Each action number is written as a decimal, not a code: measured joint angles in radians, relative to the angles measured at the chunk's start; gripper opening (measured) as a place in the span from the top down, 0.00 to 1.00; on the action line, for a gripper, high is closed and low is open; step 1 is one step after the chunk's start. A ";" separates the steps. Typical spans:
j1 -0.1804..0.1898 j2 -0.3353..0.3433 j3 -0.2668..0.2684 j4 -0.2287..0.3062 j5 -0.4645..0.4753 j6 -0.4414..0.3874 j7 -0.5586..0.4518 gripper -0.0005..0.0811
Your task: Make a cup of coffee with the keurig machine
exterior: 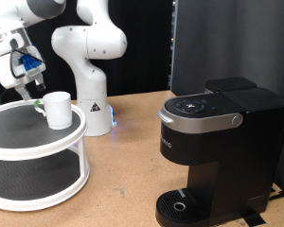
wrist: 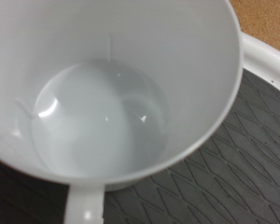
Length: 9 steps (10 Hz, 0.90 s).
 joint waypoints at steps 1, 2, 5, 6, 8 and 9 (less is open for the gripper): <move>0.000 0.011 0.000 -0.010 -0.001 0.031 -0.005 0.01; 0.000 0.025 0.000 -0.021 -0.002 0.067 -0.007 0.01; 0.010 0.067 0.000 -0.028 0.000 0.110 -0.009 0.01; 0.017 0.071 0.000 -0.028 0.004 0.111 -0.010 0.01; 0.027 0.069 -0.001 -0.025 0.016 0.083 -0.010 0.01; 0.027 0.064 -0.001 -0.022 0.019 0.053 -0.010 0.01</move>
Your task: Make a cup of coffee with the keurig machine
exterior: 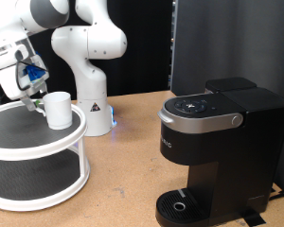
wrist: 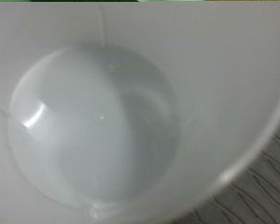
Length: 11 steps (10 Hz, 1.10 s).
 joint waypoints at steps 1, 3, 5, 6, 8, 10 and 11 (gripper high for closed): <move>-0.001 -0.010 0.000 0.001 0.000 -0.025 0.000 0.01; -0.005 -0.029 0.000 -0.002 -0.001 -0.043 0.000 0.01; -0.010 -0.039 0.000 -0.005 -0.004 -0.047 0.000 0.01; -0.011 -0.040 0.000 -0.006 -0.006 -0.047 0.000 0.01; -0.013 -0.043 -0.011 -0.010 0.001 -0.046 -0.015 0.01; -0.016 -0.051 -0.037 -0.014 0.001 -0.046 -0.046 0.01; -0.021 -0.052 -0.039 -0.015 0.001 -0.046 -0.049 0.01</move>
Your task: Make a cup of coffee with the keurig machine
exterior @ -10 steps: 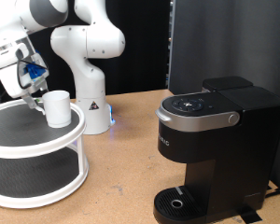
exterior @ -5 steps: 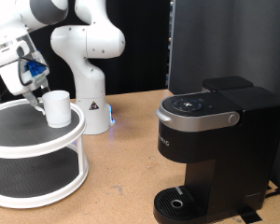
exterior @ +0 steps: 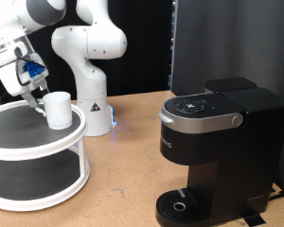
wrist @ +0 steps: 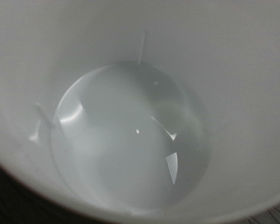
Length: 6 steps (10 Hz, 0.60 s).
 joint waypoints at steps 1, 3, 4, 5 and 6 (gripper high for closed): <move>-0.002 0.000 0.000 -0.001 0.000 0.000 0.000 0.01; -0.002 0.000 0.003 -0.003 0.000 0.011 0.003 0.01; -0.002 0.000 0.005 -0.004 -0.001 0.020 0.007 0.01; -0.002 0.002 0.007 -0.007 -0.003 0.033 0.008 0.01; -0.002 0.006 0.008 -0.011 -0.005 0.048 0.008 0.01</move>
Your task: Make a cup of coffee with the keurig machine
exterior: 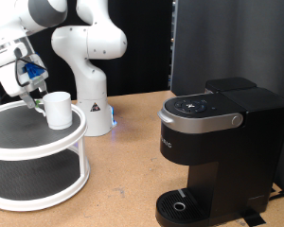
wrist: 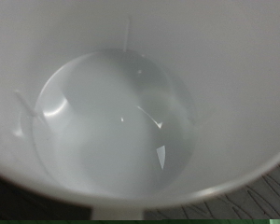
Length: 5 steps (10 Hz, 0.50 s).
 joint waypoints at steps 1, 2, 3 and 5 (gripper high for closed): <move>0.000 0.009 0.001 -0.003 0.000 0.016 0.000 0.01; 0.000 0.019 0.002 -0.004 0.000 0.029 0.000 0.01; 0.002 0.026 0.002 -0.005 0.000 0.039 0.000 0.01; 0.011 0.035 0.002 -0.005 0.009 0.046 0.000 0.01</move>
